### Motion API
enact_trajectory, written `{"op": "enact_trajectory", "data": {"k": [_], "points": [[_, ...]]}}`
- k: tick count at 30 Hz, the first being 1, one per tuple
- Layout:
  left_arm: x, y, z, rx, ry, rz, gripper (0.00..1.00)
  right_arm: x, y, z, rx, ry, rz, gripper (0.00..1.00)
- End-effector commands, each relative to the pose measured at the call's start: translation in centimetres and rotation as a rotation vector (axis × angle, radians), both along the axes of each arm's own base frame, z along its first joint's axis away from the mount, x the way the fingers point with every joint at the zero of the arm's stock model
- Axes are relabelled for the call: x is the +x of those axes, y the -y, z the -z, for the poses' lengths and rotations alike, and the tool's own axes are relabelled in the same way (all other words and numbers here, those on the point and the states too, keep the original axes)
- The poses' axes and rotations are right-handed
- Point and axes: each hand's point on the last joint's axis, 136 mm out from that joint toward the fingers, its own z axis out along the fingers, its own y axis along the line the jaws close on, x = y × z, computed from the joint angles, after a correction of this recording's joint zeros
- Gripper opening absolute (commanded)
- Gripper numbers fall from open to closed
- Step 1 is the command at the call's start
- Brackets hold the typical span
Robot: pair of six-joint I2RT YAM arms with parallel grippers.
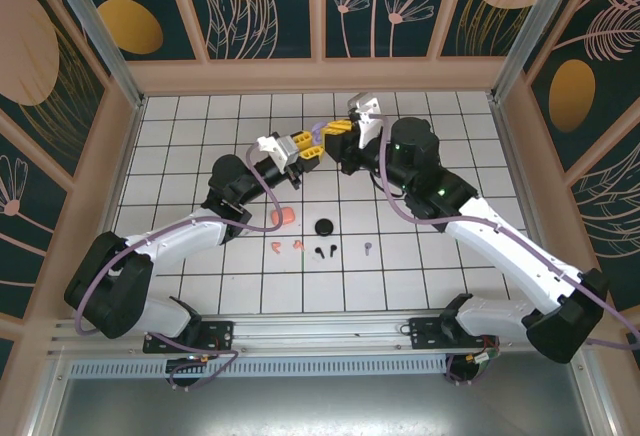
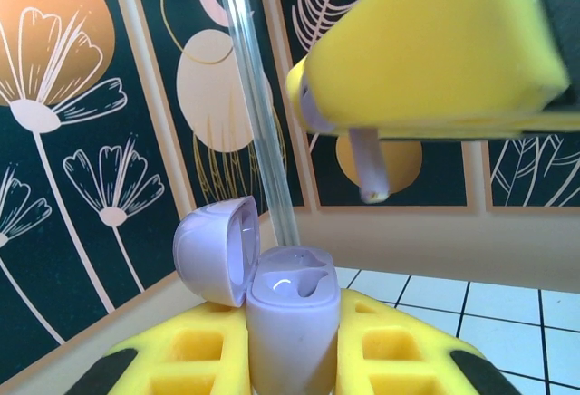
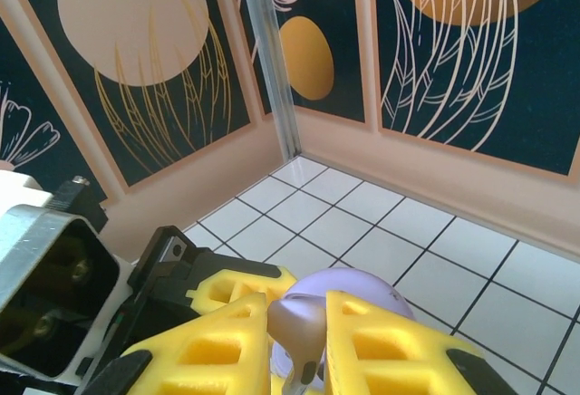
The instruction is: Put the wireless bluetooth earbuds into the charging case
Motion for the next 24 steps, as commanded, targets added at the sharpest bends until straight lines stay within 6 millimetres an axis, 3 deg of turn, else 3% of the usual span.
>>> {"op": "enact_trajectory", "data": {"k": [1, 24], "points": [[-0.6, 0.3, -2.3, -0.045, 0.054, 0.032, 0.0, 0.3, -0.5, -0.5, 0.03, 0.008, -0.016, 0.18], [-1.3, 0.4, -3.2, -0.037, 0.075, 0.041, 0.0, 1.9, 0.7, 1.5, -0.018, -0.033, 0.063, 0.14]]}}
